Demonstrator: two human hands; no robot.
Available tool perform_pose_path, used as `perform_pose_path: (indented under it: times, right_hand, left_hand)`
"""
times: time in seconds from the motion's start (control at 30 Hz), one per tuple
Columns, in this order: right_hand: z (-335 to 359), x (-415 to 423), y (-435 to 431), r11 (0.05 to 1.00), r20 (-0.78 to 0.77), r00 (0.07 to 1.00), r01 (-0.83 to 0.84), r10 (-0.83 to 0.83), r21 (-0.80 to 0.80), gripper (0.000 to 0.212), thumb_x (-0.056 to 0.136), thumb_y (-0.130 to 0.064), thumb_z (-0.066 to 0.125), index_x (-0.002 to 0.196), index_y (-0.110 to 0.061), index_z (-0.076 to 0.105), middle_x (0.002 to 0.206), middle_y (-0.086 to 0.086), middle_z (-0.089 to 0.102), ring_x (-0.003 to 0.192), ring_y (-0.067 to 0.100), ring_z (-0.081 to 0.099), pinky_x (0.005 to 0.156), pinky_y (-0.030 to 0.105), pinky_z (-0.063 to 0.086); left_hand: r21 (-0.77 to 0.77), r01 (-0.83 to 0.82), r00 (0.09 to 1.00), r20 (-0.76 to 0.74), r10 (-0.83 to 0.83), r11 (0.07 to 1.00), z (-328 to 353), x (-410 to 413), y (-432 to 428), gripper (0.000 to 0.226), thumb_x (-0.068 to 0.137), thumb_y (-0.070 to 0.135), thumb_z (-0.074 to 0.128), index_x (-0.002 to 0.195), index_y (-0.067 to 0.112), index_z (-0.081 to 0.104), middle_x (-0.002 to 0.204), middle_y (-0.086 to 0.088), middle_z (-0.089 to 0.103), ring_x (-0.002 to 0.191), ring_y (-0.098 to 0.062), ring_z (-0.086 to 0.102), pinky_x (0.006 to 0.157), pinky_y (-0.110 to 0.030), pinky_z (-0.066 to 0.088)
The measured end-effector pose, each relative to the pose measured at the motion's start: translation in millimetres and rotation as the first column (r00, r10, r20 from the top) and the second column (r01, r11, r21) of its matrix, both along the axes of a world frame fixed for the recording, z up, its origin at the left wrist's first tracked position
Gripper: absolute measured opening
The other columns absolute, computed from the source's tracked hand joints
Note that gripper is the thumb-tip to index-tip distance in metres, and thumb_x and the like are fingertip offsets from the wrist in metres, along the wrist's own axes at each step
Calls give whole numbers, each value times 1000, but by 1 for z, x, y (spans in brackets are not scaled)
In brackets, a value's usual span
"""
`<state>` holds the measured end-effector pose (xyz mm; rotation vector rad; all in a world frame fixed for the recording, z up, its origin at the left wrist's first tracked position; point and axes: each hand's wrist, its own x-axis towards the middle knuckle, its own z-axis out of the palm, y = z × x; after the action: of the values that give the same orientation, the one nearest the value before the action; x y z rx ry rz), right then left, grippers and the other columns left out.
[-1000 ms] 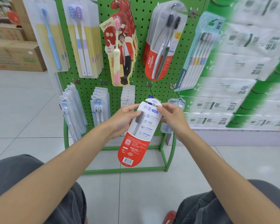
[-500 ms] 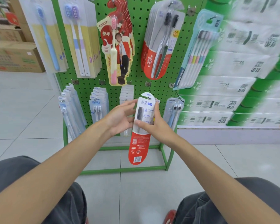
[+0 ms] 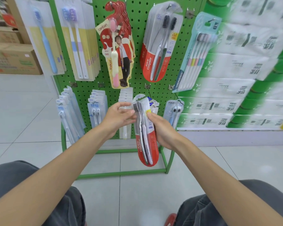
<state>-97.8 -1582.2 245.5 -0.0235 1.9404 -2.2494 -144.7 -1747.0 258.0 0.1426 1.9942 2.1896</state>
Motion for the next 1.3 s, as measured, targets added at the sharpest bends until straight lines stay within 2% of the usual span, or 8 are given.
perform_pose_path:
  times: [0.17, 0.33, 0.47, 0.6, 0.9, 1.07, 1.2, 1.3]
  right_hand:
    - [1, -6, 7, 984, -53, 983, 179, -178, 3, 30, 104, -18, 42, 125, -6, 61, 117, 21, 68, 109, 39, 63, 100, 55, 47]
    - [8, -6, 6, 951, -186, 942, 299, -280, 83, 15, 101, -21, 52, 110, -21, 63, 106, 12, 72, 97, 30, 69, 89, 50, 55]
    - [31, -9, 14, 923, -241, 915, 361, -323, 133, 16, 100, -18, 54, 113, -16, 63, 96, 3, 75, 86, 21, 72, 74, 37, 58]
    - [67, -15, 28, 880, -349, 890, 394, -294, 263, 17, 99, -15, 55, 110, -18, 67, 96, -3, 75, 87, 12, 71, 78, 34, 58]
    - [179, -27, 44, 694, -634, 746, 568, -206, 442, 34, 97, -5, 51, 127, -19, 59, 108, -6, 65, 93, 5, 60, 68, 4, 47]
    - [260, -52, 52, 608, -776, 607, 684, -169, 403, 34, 95, -1, 49, 123, -15, 62, 109, -5, 65, 97, 9, 62, 77, 11, 50]
    - [309, -90, 62, 511, -705, 707, 627, -57, 588, 37, 97, -1, 45, 128, -12, 60, 125, 1, 63, 114, 12, 57, 99, 22, 42]
    - [326, -118, 69, 436, -580, 814, 512, 28, 740, 35, 100, -7, 45, 131, -11, 59, 136, 5, 58, 125, 17, 52, 100, 25, 37]
  left_hand:
    - [-251, -91, 990, -131, 59, 964, 6, 2, 3, 48, 90, 30, 69, 133, 22, 49, 125, -3, 55, 108, -17, 60, 93, -36, 54]
    - [-99, 54, 997, -54, -60, 994, 30, 4, 9, 42, 93, 21, 66, 133, 19, 51, 118, -7, 67, 82, -3, 71, 60, -20, 56]
    - [-167, 35, 988, -140, -59, 985, 60, 1, 12, 28, 92, 21, 67, 117, 17, 56, 113, -12, 69, 79, -3, 71, 59, -20, 56]
    - [-309, 19, 954, -279, -110, 951, 103, 1, 19, 32, 91, 19, 69, 119, 19, 55, 105, -2, 69, 76, -1, 70, 59, -20, 57]
    - [-640, -285, 856, -505, -111, 714, 205, -14, 23, 32, 79, 29, 74, 105, 19, 58, 98, 1, 65, 89, -19, 65, 81, -45, 57]
    - [-689, -381, 832, -547, -98, 616, 249, -42, 26, 29, 81, 28, 71, 104, 14, 59, 98, -6, 66, 82, -23, 65, 74, -44, 58]
    - [-719, -410, 842, -535, -69, 561, 275, -70, 28, 33, 80, 22, 70, 108, 7, 60, 91, -7, 62, 70, -20, 52, 58, -31, 43]
    - [-735, -415, 849, -525, -62, 537, 289, -91, 32, 28, 82, 18, 67, 105, 5, 59, 86, -5, 56, 68, -20, 49, 58, -28, 40]
